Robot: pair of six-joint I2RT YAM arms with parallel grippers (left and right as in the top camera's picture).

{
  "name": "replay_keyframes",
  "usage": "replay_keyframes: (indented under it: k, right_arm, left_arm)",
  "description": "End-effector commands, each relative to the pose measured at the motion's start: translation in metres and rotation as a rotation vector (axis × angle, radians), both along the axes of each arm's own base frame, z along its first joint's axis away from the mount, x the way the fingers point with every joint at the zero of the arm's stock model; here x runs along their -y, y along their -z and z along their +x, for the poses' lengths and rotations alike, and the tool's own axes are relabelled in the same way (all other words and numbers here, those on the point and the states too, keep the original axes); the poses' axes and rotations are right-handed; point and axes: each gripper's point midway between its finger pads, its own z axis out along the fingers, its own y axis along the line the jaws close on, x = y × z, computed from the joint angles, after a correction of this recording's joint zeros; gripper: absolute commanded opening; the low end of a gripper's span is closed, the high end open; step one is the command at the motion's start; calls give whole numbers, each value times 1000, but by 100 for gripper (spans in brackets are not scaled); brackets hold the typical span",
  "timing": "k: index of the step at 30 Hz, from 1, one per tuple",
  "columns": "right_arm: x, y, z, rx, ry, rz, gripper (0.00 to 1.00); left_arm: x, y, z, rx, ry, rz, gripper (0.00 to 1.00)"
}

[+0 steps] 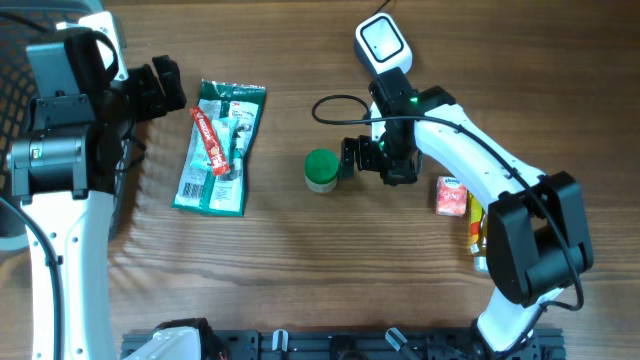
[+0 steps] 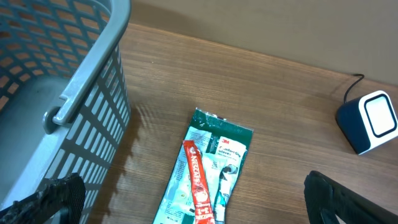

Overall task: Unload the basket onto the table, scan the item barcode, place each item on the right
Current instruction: 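Move the right gripper left above the green-lidded Knorr jar, then lower the right gripper and close it on the jar's green lid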

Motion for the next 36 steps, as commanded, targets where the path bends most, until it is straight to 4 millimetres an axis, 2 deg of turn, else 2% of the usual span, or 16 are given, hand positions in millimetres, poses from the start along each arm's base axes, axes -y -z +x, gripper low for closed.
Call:
replay_keyframes:
  k: [1, 5, 8, 12, 14, 16, 18, 21, 23, 27, 30, 34, 36]
  right_arm:
    - [-7, -12, 4, 21, 10, 33, 100]
    - [-3, -10, 5, 27, 15, 10, 100]
    - [5, -8, 7, 12, 94, -42, 98]
    - [13, -15, 2, 0, 138, -82, 86]
    - [20, -28, 3, 24, 152, -114, 85]
    - [36, -57, 3, 64, 206, -186, 85]
    - [39, -86, 2, 105, 230, -190, 85]
    - [31, -125, 4, 205, 223, -129, 85]
    - [20, -141, 6, 260, 207, -91, 86]
    - [8, -139, 11, 335, 219, -152, 90]
    - [-12, -137, 16, 417, 161, -177, 91]
    - [-43, -124, 22, 509, 90, -230, 92]
    - [-54, -110, 25, 509, 60, -242, 92]
  left_arm:
    - [-2, -3, 1, 8, -2, 10, 100]
    - [-2, -3, 1, 8, -2, 10, 100]
    - [-2, -3, 1, 8, -2, 11, 100]
    - [-2, -3, 1, 8, -2, 10, 100]
    - [-2, -3, 1, 8, -2, 10, 100]
    - [-2, -3, 1, 8, -2, 11, 100]
    - [-2, -3, 1, 8, -2, 11, 100]
    - [-2, -3, 1, 8, -2, 10, 100]
    - [-2, -3, 1, 8, -2, 11, 100]
    - [-2, -3, 1, 8, -2, 10, 100]
    - [-2, -3, 1, 8, -2, 10, 100]
    - [-2, -3, 1, 8, -2, 11, 100]
    - [-2, -3, 1, 8, -2, 10, 100]
